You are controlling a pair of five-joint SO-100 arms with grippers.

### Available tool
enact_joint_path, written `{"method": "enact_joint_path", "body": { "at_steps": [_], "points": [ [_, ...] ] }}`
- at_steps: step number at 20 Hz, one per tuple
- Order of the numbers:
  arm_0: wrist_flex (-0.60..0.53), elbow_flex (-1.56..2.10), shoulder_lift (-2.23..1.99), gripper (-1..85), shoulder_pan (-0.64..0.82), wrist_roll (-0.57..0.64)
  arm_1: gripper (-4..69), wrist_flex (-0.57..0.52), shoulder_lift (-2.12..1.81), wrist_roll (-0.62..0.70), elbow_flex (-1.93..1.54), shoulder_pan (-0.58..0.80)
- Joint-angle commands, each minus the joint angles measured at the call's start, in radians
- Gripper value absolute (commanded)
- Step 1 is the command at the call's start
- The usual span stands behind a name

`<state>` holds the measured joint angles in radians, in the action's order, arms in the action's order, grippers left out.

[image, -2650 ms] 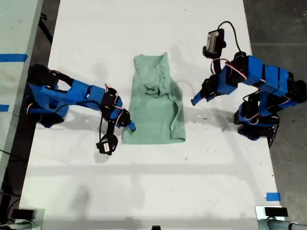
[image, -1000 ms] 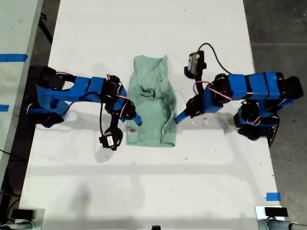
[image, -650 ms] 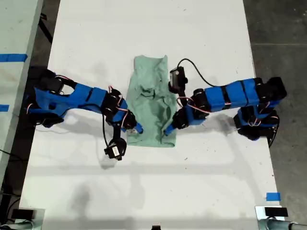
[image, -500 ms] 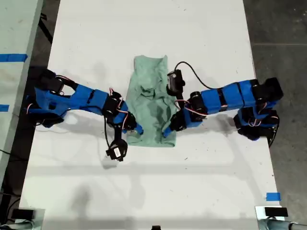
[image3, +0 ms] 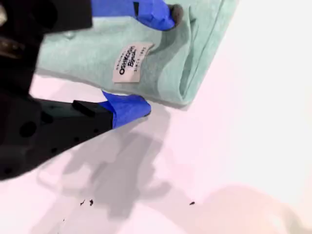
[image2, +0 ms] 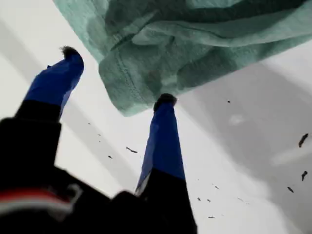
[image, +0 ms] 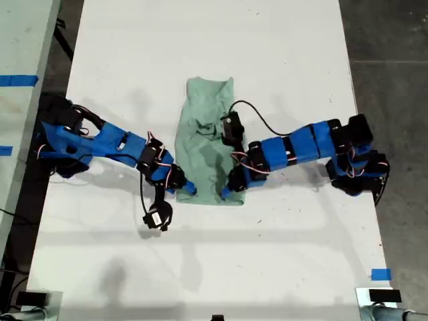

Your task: Fold tshirt

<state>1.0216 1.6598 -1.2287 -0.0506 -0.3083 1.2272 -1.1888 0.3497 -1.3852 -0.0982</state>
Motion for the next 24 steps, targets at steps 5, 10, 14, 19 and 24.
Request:
{"method": "enact_joint_path", "body": {
  "at_steps": [5,10,14,19,24],
  "points": [
    [0.075,-0.086,0.052,11.3,0.025,0.110,22.3,-0.021,0.158,-0.035,0.127,-0.011],
    [0.046,-0.115,0.127,0.1,0.011,0.172,9.5,0.020,0.196,-0.061,0.206,-0.028],
    [0.115,-0.135,0.051,0.0,0.005,0.140,-1.4,0.101,0.192,-0.054,0.285,-0.049],
    [0.152,-0.265,-0.048,0.0,-0.144,0.112,-1.4,0.190,0.169,-0.074,0.509,-0.176],
    [0.291,-0.290,-0.222,0.1,-0.069,0.121,-1.4,0.282,0.075,0.026,0.563,-0.066]
  ]
}}
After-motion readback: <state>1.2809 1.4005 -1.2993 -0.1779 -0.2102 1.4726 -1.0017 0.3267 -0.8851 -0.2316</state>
